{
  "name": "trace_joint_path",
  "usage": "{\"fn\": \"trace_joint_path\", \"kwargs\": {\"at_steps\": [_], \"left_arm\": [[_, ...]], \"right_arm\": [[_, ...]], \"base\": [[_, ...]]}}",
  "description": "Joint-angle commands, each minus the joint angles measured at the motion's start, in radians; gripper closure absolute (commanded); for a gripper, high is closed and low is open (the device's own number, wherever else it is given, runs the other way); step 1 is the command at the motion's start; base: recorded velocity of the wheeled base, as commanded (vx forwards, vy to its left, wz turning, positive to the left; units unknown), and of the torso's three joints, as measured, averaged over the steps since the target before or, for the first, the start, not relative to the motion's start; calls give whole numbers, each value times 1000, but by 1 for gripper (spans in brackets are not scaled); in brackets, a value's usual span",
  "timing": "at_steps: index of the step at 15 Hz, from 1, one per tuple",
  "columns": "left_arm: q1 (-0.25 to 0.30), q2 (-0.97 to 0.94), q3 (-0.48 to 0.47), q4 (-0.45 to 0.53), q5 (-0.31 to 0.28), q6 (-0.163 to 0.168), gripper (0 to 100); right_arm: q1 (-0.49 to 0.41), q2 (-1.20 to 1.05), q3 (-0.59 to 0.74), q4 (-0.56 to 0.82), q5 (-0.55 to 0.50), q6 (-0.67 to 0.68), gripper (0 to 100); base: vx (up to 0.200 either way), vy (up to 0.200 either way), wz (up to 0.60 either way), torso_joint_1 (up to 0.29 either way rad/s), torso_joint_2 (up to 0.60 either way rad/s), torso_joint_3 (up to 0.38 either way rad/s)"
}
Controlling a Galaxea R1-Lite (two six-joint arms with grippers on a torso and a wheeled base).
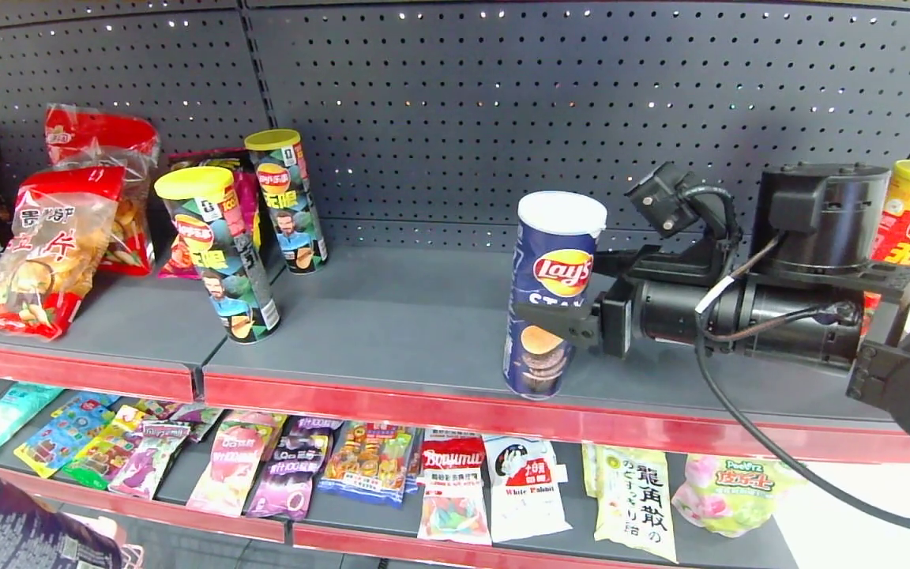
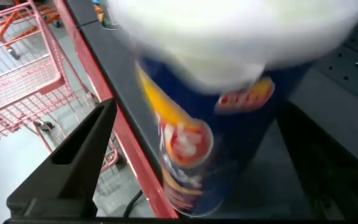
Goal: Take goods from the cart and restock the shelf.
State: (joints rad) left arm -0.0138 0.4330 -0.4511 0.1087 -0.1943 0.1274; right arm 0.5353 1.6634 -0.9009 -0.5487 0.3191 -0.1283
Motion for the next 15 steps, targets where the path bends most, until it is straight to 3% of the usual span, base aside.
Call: {"fn": "trace_joint_path", "kwargs": {"at_steps": [1,7,10,12,14,15], "left_arm": [[0,0,-1,-1,-1,0,100],[-2,4,3,-1,-30,0,100],[-2,9,5,-1,-79,0,100],[-2,6,12,-1,-85,-5,100],[-2,-14,38,-1,-86,-6,100],[-2,-28,49,-1,-93,-6,100]], "right_arm": [[-25,-40,39,0,-23,1,0],[-37,-267,249,1,-46,18,0],[-37,-482,430,6,-127,16,0],[-55,-579,453,13,-192,16,0],[-129,-734,510,79,-250,13,0],[-192,-861,536,193,-267,13,0]], "base": [[0,0,0,0,0,0],[0,0,0,0,0,0],[0,0,0,0,0,0],[0,0,0,0,0,0],[0,0,0,0,0,0],[0,0,0,0,0,0]]}}
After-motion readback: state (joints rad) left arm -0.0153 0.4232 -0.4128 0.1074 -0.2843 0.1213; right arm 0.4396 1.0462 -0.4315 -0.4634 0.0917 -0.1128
